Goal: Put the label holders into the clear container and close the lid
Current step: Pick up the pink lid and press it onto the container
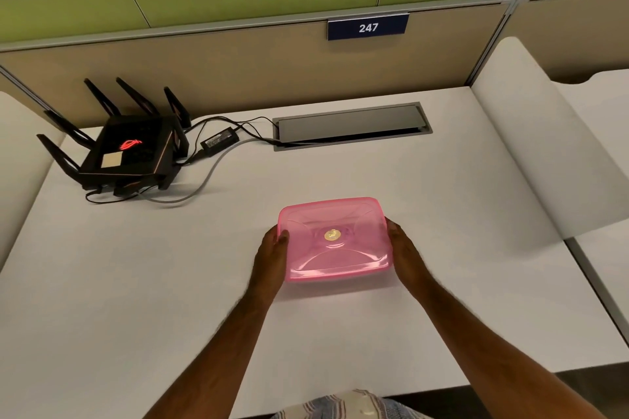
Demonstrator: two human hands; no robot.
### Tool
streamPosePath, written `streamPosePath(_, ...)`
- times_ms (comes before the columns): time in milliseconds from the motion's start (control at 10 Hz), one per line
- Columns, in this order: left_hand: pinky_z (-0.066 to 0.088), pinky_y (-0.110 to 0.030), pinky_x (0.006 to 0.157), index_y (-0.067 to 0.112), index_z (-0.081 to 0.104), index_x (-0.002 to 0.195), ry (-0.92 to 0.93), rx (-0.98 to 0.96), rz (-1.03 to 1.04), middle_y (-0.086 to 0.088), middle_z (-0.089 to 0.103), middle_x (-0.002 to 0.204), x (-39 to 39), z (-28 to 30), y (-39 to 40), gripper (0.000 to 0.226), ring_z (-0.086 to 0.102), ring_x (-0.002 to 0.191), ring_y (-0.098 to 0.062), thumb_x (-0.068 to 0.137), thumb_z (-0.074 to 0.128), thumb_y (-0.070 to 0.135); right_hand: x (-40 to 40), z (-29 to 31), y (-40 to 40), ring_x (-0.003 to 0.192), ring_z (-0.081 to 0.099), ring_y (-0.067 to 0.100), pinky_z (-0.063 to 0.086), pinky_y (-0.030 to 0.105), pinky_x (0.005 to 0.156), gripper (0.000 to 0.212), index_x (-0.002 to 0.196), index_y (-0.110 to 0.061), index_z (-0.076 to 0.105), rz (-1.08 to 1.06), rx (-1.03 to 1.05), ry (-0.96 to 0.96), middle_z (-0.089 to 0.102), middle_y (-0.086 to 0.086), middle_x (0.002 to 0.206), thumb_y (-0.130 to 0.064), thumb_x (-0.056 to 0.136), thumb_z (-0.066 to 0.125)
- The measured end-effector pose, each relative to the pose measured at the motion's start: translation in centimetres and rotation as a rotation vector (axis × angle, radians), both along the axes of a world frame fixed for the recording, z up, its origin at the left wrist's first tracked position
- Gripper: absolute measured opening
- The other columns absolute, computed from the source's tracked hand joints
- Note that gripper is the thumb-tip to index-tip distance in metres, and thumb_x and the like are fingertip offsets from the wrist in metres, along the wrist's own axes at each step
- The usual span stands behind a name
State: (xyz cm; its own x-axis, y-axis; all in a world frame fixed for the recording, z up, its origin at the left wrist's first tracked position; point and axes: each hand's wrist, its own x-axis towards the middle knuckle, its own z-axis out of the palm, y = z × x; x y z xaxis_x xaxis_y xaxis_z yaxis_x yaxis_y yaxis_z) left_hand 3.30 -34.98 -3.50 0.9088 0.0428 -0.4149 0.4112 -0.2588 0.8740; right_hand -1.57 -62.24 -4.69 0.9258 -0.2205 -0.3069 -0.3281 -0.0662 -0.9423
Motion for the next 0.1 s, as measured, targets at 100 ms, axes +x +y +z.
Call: streamPosePath(100, 0.041, -0.031, 0.108, 0.03, 0.057, 0.138, -0.058, 0.114, 0.018, 0.011, 0.06, 0.138, -1.81, -0.84, 1.59, 0.036, 0.054, 0.131, -0.014, 0.107, 0.039, 0.027, -2.16, -1.23, -0.64, 0.134, 0.054, 0.025, 0.04, 0.047, 0.116, 0.044, 0.143, -0.017, 0.055, -0.111, -0.061, 0.074, 0.061, 0.002, 0.143, -0.018, 0.113, 0.024)
